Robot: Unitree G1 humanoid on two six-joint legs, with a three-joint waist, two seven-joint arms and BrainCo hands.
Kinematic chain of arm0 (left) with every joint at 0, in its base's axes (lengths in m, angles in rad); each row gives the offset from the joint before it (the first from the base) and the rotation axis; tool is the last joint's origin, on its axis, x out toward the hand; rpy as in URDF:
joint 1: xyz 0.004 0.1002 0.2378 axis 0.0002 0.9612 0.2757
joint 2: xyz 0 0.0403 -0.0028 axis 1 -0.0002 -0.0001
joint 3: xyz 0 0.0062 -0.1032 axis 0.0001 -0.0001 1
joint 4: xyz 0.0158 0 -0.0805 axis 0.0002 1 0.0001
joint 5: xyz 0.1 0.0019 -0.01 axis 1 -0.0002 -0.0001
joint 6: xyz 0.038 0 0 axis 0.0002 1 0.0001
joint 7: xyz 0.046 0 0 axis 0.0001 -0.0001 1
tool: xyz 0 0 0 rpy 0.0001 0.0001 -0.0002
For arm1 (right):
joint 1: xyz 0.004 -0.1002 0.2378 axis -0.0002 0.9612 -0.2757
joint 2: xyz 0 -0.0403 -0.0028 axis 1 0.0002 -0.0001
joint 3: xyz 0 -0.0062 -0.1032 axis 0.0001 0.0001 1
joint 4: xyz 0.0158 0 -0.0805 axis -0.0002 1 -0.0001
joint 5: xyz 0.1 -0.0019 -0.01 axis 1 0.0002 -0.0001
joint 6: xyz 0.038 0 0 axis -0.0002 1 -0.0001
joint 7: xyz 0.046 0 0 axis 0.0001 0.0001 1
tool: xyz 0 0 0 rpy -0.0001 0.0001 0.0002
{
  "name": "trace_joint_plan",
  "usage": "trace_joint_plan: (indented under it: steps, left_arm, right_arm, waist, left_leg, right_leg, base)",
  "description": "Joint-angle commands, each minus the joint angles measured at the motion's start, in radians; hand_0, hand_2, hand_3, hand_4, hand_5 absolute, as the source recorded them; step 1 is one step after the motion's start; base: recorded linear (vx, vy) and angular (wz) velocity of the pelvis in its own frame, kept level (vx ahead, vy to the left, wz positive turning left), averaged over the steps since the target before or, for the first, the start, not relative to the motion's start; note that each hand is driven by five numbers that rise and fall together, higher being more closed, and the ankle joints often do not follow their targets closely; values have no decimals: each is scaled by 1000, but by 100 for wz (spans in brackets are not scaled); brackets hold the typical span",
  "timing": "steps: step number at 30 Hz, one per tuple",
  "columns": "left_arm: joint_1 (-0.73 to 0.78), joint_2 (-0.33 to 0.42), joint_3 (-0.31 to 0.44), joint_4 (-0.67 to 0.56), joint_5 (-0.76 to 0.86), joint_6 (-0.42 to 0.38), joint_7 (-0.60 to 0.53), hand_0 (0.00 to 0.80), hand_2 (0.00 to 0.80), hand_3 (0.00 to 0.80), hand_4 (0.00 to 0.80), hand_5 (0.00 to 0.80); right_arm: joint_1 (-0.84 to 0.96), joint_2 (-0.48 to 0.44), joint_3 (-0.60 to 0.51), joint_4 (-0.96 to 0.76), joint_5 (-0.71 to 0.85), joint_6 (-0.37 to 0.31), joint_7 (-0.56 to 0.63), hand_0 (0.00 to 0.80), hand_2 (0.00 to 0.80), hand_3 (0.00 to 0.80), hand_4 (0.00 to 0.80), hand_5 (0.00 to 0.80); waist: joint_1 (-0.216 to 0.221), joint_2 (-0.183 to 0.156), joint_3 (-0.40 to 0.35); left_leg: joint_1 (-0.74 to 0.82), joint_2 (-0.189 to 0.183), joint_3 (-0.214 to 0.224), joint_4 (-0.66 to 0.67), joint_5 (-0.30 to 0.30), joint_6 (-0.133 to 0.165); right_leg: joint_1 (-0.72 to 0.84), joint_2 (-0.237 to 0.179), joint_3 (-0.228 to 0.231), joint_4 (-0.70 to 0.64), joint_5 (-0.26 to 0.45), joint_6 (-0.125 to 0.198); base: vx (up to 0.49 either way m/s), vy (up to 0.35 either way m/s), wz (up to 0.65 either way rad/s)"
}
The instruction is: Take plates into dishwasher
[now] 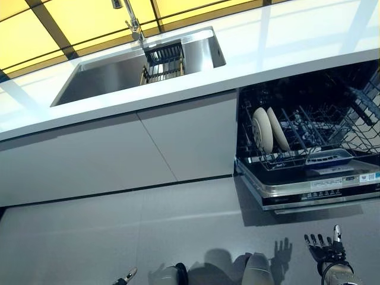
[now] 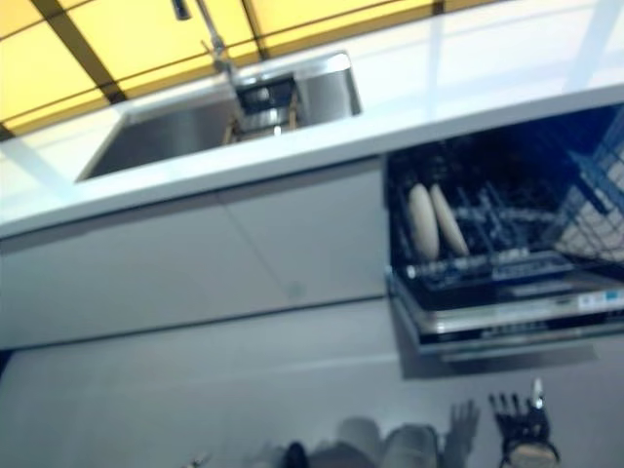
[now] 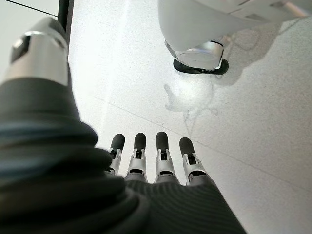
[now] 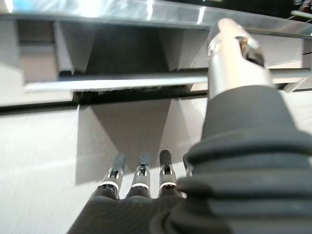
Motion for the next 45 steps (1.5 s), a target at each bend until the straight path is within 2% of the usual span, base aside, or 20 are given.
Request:
trace_joint_plan:
  steps: [1, 12, 23, 31, 38, 45]
  left_arm:
    - [42, 27, -43, -23, -39, -36, -18, 0, 0, 0, 0, 0]
    - [91, 27, -55, -52, -34, -19, -15, 0, 0, 0, 0, 0]
    - [101, 73, -48, -118, -2, 38, 30, 0, 0, 0, 0, 0]
    - [105, 115, -36, -141, 17, 71, 50, 0, 0, 0, 0, 0]
    - [115, 121, -41, -123, 36, 56, 35, 0, 0, 0, 0, 0]
    - [124, 127, -47, -111, 56, 57, 23, 0, 0, 0, 0, 0]
  right_arm:
    - [-37, -39, -55, -41, 58, -34, 40, 0, 0, 0, 0, 0]
    - [-129, -111, -49, -112, -2, -38, -11, 0, 0, 0, 0, 0]
    - [-259, -147, 10, -221, 9, -81, -62, 0, 0, 0, 0, 0]
    - [-391, -190, 79, -258, -24, -66, -70, 0, 0, 0, 0, 0]
    - [-458, -213, 117, -270, -28, -61, -30, 0, 0, 0, 0, 0]
    - [-499, -235, 126, -272, -28, -65, -10, 0, 0, 0, 0, 0]
  waist:
    - [-2, -19, -35]
    - [32, -11, -47]
    - [99, -51, -38]
    - [146, -81, -33]
    - [171, -103, -46]
    - [184, -108, -64]
  left_leg:
    - [-26, -11, 13, 170, -89, 83]
    - [-6, -23, -5, 165, -85, 69]
    - [-26, -18, -49, 181, -80, 74]
    - [-17, -3, -75, 163, -61, 69]
    - [36, 2, -85, 110, -50, 63]
    - [64, 1, -88, 97, -50, 61]
  right_leg:
    - [31, -9, -26, 21, 23, -96]
    - [62, -27, -44, 30, 12, -97]
    - [80, -23, -86, 53, 7, -102]
    - [118, -9, -118, 41, 9, -104]
    - [187, -2, -142, -12, 16, -98]
    - [228, -4, -154, -38, 19, -95]
  base:
    - [90, 56, 2]
    - [89, 21, 4]
    - [27, -75, 13]
    - [32, -70, 11]
    - [65, -15, 8]
    - [63, 11, 2]
